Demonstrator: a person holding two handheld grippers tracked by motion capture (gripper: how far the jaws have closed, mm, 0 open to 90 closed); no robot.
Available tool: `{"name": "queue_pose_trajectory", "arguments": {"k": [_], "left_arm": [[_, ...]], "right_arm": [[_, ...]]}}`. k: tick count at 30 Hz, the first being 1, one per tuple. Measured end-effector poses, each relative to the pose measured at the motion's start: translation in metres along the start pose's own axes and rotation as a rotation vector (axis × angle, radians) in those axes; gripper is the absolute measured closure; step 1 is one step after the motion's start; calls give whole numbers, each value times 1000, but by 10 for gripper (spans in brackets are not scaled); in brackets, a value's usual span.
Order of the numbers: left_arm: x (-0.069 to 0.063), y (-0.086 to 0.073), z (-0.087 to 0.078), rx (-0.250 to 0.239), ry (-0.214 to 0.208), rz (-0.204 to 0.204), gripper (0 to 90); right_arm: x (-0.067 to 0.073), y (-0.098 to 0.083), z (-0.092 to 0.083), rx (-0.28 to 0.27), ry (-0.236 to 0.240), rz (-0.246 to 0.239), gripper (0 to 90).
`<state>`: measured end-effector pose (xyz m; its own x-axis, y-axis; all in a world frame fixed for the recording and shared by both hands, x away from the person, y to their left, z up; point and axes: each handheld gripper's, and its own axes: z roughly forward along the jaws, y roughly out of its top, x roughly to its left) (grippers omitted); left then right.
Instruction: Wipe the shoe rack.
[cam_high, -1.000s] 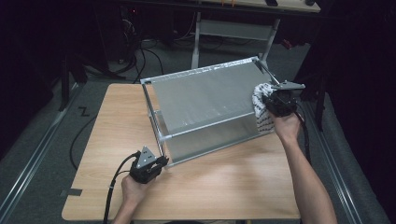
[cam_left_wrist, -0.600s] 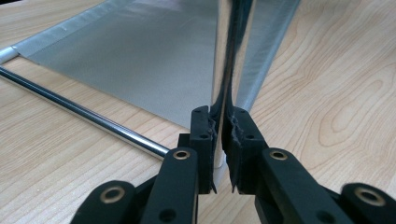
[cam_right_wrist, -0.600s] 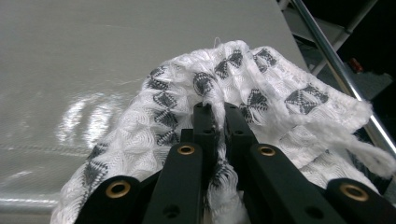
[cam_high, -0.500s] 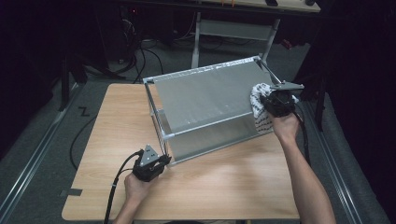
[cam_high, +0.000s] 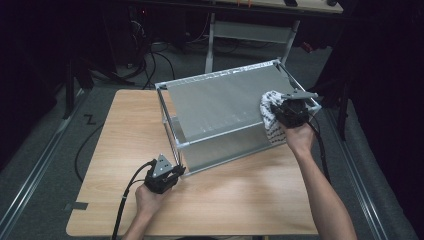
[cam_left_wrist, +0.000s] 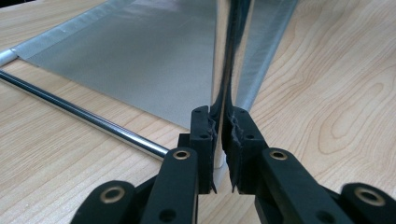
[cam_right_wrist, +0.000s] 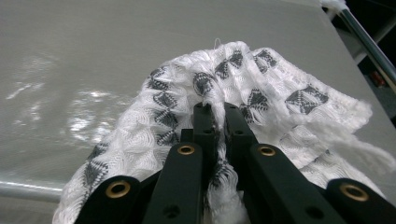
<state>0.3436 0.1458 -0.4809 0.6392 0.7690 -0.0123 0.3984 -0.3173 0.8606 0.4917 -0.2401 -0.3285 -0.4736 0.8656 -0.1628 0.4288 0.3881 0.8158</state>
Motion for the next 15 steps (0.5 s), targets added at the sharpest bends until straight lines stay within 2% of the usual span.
{"name": "queue_pose_trajectory", "arguments": {"k": [2, 11, 15], "left_arm": [[0, 0, 0, -1, -1, 1, 817], [0, 0, 1, -1, -3, 3, 817], [0, 1, 1, 2, -5, 3, 817]], "right_arm": [[4, 0, 0, -4, 14, 5, 866], [34, 4, -2, -23, 88, -54, 866], [47, 5, -3, -28, 98, -75, 866]]}}
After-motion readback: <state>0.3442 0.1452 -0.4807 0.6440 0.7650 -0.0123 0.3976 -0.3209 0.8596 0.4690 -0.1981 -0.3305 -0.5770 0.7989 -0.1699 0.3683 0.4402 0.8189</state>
